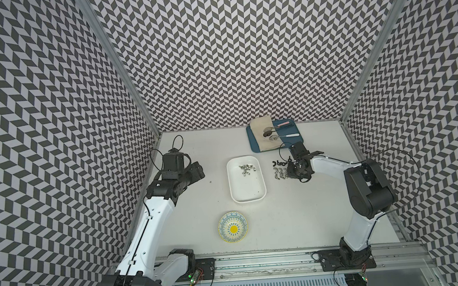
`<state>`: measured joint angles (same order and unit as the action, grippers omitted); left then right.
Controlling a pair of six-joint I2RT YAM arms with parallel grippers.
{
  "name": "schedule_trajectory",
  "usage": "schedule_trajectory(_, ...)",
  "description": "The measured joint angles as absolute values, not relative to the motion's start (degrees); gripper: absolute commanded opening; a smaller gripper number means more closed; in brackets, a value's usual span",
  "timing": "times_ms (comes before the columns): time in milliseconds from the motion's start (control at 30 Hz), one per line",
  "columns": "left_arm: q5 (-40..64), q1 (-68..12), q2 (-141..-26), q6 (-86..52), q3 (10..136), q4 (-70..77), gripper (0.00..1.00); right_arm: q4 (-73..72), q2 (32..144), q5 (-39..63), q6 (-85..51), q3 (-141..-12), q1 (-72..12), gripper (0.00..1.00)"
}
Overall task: Take out the wing nut from the storage box
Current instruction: Place the wing nut at the center of the board.
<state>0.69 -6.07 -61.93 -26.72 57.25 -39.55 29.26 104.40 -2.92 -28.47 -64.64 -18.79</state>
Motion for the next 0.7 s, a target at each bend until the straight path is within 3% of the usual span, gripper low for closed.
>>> schedule_trajectory(333,0.47,-6.07,-61.93,-26.72,57.25,-39.55,0.79,28.77,104.71,-2.9,-28.75,-64.64,-18.79,0.23)
schedule_trajectory(700,0.08,-6.07,-61.93,-26.74,57.25,-39.55,0.79,32.1,102.52,-2.98,-28.95,-68.51,-19.4,0.29)
